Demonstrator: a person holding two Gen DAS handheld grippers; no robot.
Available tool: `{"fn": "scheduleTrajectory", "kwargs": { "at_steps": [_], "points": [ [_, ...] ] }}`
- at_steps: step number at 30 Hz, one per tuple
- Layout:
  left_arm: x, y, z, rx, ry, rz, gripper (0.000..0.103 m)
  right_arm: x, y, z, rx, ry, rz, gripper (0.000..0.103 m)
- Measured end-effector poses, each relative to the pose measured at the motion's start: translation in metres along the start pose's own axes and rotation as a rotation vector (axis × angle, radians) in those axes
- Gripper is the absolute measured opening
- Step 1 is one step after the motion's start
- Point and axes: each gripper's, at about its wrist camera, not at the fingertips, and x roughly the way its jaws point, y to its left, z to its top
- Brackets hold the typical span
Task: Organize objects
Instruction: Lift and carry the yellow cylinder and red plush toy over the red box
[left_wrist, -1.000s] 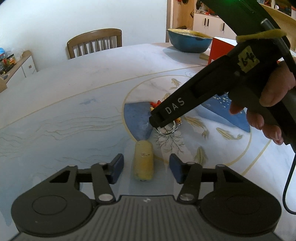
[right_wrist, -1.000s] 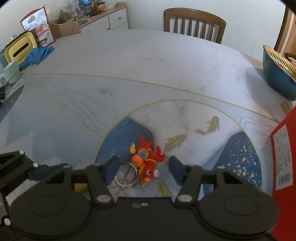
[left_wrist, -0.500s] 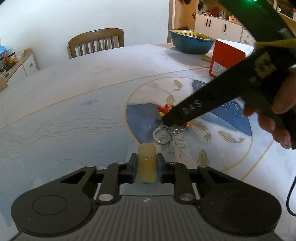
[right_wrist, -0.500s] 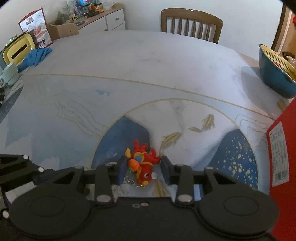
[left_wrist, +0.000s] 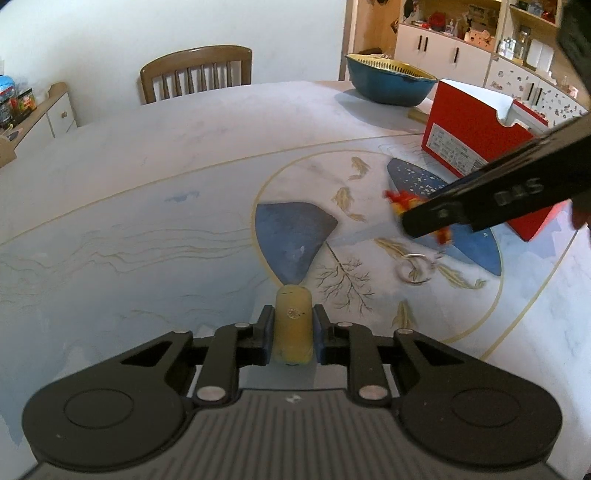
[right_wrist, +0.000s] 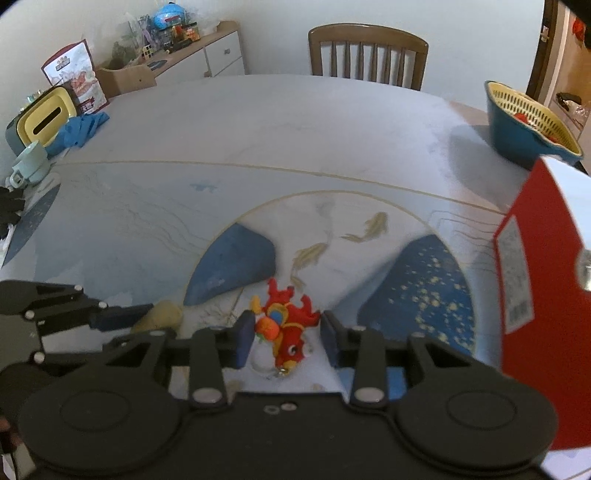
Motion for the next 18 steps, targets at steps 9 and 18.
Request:
{"fn": "scheduleTrajectory", "kwargs": {
  "at_steps": [9,18],
  "points": [
    [-0.020,-0.012,0.020,-0.007,-0.017,-0.031,0.021,-0.041,-0.019,-0.008,0.017,-0.014,0.010,0.037],
    [-0.048,-0.044,0.055,0.000,-0.031,-0.088,0.021,-0.088,-0.039,-0.006,0.027,-0.025,0.020,0.037]
  ]
}}
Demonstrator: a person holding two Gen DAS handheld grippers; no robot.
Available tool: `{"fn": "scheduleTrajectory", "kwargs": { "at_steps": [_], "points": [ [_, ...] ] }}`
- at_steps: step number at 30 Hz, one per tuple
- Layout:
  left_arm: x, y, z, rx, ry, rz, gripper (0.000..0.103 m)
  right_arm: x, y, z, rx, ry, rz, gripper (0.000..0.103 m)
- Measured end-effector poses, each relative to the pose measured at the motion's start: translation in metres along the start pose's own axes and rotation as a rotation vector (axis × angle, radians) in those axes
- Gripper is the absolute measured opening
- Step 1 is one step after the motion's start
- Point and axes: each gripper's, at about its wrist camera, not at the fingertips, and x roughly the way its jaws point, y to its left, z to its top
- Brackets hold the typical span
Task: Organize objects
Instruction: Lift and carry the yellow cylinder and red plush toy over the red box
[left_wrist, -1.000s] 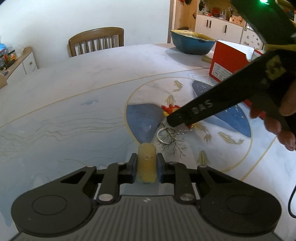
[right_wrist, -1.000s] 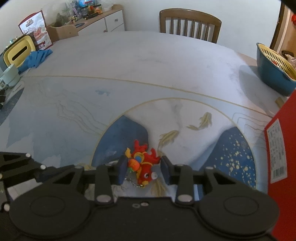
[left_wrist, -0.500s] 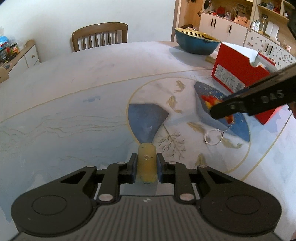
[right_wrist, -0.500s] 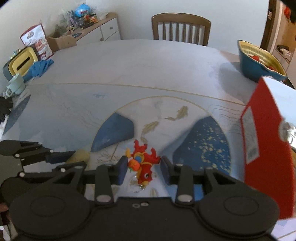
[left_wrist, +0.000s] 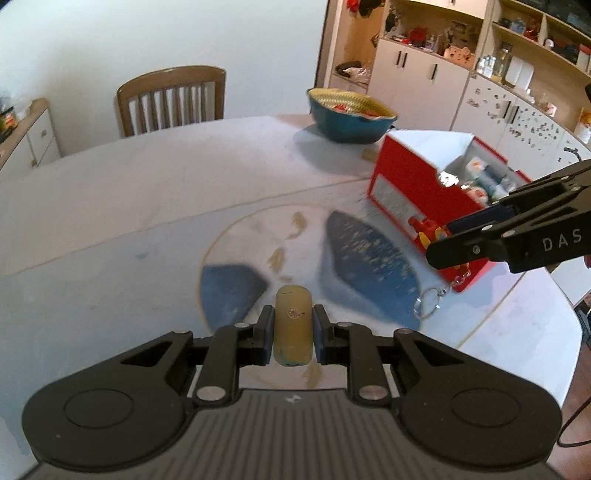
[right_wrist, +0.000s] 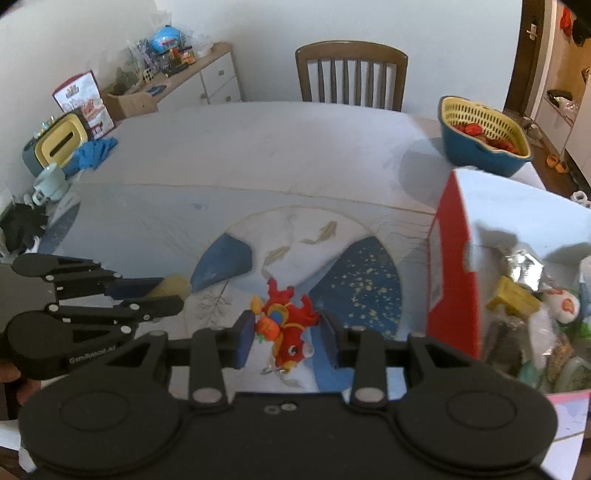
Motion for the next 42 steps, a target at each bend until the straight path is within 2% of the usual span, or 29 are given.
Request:
{"fn": "scheduleTrajectory", "kwargs": {
  "at_steps": [4,8,18,25,33,42],
  "points": [
    [-0.004,-0.016,0.016,0.009,-0.005,-0.017,0.021,-0.020,-0.012,0.002,0.004,-0.012,-0.008,0.037],
    [-0.006,-0.036,0.031,0.033,-0.018,-0.026,0.021,-0.037,-0.031,0.004,0.058,-0.017,0.019,0.037],
    [-0.002,-0.093,0.072,0.072,-0.057,-0.063,0.021,-0.072,-0.075,0.002,0.057,-0.075,-0.006,0.037],
    [0.015,-0.135,0.097,0.078,-0.062,-0.090,0.021,-0.091,-0.113,-0.002,0.050,-0.109,-0.016,0.037],
    [0.037,-0.186,0.123,0.136,-0.062,-0.109,0.021,-0.101,-0.159,-0.009,0.056,-0.124,-0.035,0.037],
    [0.075,-0.218,0.144,0.156,-0.014,-0.135,0.021,-0.097,-0.211,-0.016,0.086,-0.119,-0.078,0.037]
  ]
}}
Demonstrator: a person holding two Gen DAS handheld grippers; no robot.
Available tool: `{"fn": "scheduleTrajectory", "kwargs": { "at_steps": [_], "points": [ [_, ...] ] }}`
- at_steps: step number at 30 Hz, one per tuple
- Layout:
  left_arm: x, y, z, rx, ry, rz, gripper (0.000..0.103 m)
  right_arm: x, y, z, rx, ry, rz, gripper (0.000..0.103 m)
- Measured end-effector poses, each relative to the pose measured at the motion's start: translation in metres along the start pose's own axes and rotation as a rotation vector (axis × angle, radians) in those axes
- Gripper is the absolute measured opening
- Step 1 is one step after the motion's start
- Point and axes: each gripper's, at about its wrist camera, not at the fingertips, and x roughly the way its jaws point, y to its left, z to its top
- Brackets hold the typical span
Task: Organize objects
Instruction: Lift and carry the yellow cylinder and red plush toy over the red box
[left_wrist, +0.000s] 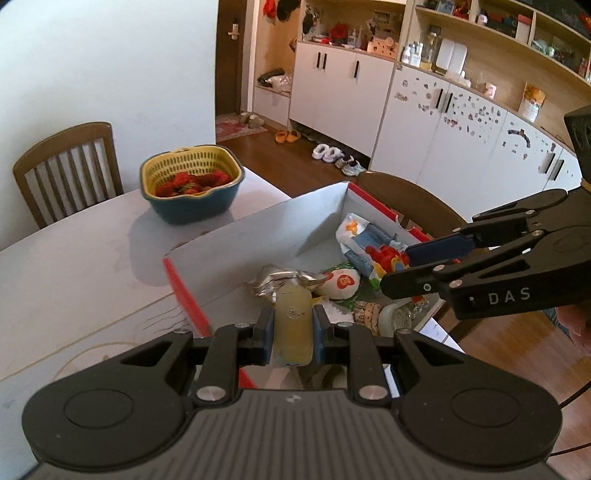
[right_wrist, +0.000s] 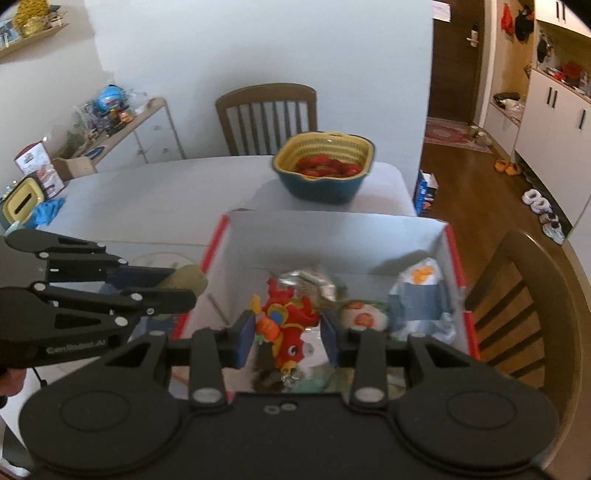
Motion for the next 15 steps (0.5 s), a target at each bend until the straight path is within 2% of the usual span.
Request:
{"fn": "scheduleTrajectory", "kwargs": {
  "at_steps": [7,15],
  "points": [
    [0.040,-0.010,0.014,0.013,0.050,-0.016,0.021,0.020,-0.033,-0.001,0.020,0.024,-0.035,0.037],
    [0.086,-0.022,0.021,0.064,0.114,-0.015,0.021,0.048,-0.061,-0.005,0.057,0.066,-0.028,0.037]
  ]
}}
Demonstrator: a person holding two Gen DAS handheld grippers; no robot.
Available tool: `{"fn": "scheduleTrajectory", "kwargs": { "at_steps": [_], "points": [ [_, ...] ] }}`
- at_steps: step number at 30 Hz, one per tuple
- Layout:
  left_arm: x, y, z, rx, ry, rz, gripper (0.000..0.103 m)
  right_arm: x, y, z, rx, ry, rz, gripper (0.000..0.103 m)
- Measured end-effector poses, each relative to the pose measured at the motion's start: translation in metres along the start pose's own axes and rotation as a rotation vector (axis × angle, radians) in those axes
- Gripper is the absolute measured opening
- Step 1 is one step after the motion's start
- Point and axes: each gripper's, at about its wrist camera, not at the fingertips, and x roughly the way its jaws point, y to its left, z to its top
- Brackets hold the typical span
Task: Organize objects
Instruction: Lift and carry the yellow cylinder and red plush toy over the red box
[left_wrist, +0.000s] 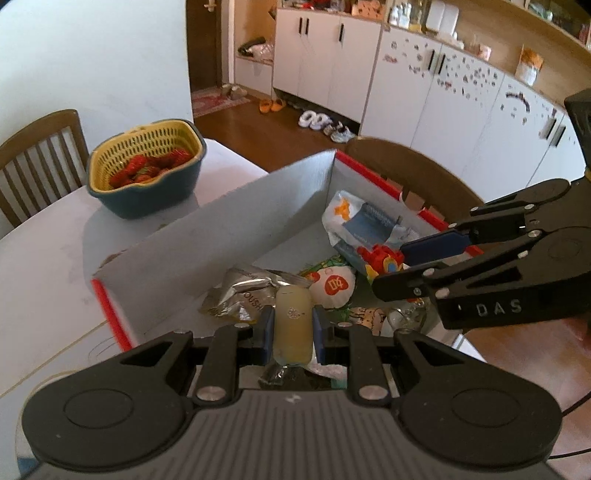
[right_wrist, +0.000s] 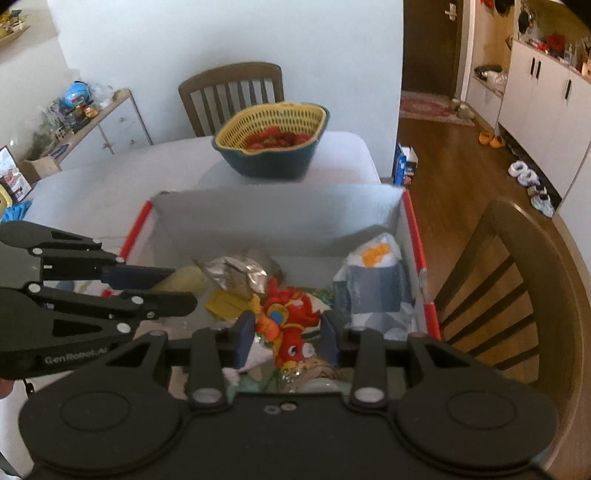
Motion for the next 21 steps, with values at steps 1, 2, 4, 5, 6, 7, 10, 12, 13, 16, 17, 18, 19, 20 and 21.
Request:
{"fn": "scheduleTrajectory", "kwargs": {
  "at_steps": [1,2,4,5,6,7,10,12,13,16,17,18,19,20,21],
  "points": [
    [0.006,-0.001,0.001,0.008,0.010,0.002,0.021,0.004,-0.002,-0.002,0.000,0.011,0.005,0.037],
    [0.010,-0.002,0.001,0.014,0.019,0.004,0.021,0.006,-0.004,-0.002,-0.003,0.018,0.005,0.037],
    [0.019,-0.003,0.002,0.028,0.035,0.005,0.021,0.011,-0.007,-0.006,-0.012,0.034,0.011,0.037],
    [0.022,-0.004,0.003,0.037,0.041,0.007,0.021,0.013,-0.008,-0.007,-0.019,0.043,0.018,0.037],
    [0.026,-0.004,0.004,0.044,0.047,0.009,0.021,0.015,-0.008,-0.009,-0.027,0.049,0.016,0.037],
    [0.030,-0.004,0.005,0.048,0.056,0.010,0.021,0.017,-0.008,-0.010,-0.036,0.055,0.013,0.037],
    [0.039,-0.003,0.006,0.045,0.082,0.008,0.021,0.026,-0.009,-0.015,-0.049,0.081,0.011,0.037],
    [0.044,-0.002,0.006,0.048,0.103,0.006,0.021,0.031,-0.010,-0.018,-0.050,0.094,0.008,0.037],
    [0.048,-0.003,0.007,0.051,0.111,0.007,0.021,0.032,-0.010,-0.019,-0.048,0.100,0.007,0.037],
    [0.055,-0.002,0.007,0.053,0.129,0.003,0.021,0.038,-0.010,-0.020,-0.054,0.112,0.005,0.037],
    [0.056,-0.002,0.007,0.052,0.132,0.001,0.021,0.040,-0.009,-0.020,-0.057,0.117,0.001,0.037],
    [0.057,-0.001,0.007,0.051,0.135,-0.001,0.021,0.041,-0.009,-0.021,-0.057,0.123,0.000,0.037],
    [0.058,-0.001,0.007,0.049,0.138,-0.003,0.021,0.043,-0.009,-0.022,-0.054,0.130,0.000,0.037],
    [0.059,0.000,0.008,0.046,0.141,-0.005,0.021,0.044,-0.010,-0.022,-0.050,0.136,0.000,0.037],
    [0.059,0.000,0.007,0.043,0.144,-0.006,0.021,0.045,-0.010,-0.023,-0.048,0.140,0.000,0.037]
  ]
}}
